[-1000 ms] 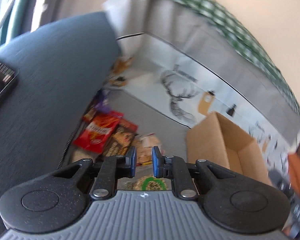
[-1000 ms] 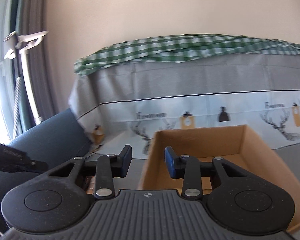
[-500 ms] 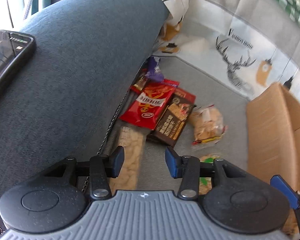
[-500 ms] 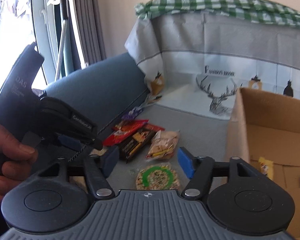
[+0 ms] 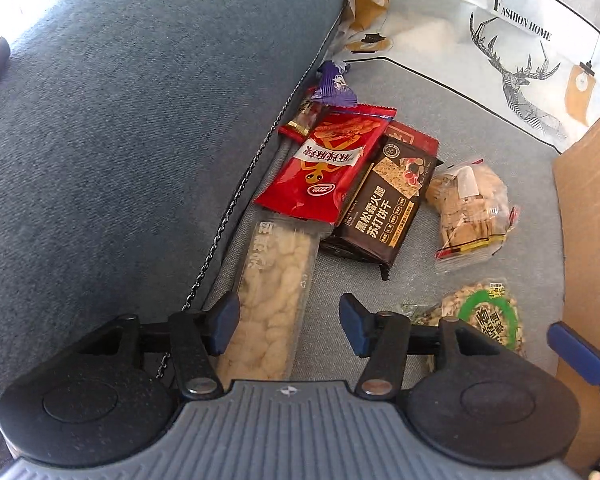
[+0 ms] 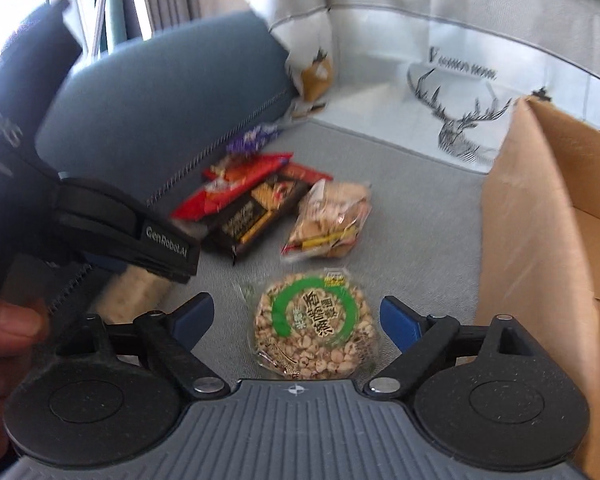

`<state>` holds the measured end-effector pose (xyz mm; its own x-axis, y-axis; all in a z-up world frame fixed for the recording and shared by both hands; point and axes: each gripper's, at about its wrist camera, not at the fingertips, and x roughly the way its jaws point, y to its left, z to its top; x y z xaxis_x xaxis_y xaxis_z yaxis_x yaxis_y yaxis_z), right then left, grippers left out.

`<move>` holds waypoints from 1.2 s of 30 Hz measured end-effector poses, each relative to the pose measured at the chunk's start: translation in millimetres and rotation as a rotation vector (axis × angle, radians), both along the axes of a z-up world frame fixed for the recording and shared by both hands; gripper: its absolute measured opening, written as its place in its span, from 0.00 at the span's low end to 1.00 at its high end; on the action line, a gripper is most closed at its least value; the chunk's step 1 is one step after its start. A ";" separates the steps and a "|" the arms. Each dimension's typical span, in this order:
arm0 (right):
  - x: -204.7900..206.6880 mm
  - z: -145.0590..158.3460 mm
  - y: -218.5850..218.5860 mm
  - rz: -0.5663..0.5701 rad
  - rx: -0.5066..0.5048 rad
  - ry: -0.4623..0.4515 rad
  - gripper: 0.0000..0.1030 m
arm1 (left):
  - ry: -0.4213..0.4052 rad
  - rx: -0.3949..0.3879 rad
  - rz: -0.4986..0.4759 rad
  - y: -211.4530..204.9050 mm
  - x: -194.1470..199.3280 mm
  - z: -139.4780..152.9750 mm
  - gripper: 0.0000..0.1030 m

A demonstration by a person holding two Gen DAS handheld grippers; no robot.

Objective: Organize snacks
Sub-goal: 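Move both tools back to the snack pile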

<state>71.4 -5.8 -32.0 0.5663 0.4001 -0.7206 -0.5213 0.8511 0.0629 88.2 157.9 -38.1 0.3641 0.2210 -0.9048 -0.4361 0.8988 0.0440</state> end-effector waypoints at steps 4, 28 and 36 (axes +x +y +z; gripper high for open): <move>9.2 -12.9 10.4 -0.004 -0.052 0.015 0.89 | 0.012 0.021 -0.024 -5.4 3.1 -3.1 0.64; -27.8 13.5 -7.0 0.034 0.009 -0.029 0.78 | 0.011 0.127 -0.092 -9.1 -0.1 -2.1 0.31; -85.1 20.0 -22.8 0.030 0.083 -0.095 0.78 | -0.064 -0.059 -0.148 -5.3 -13.4 12.1 0.05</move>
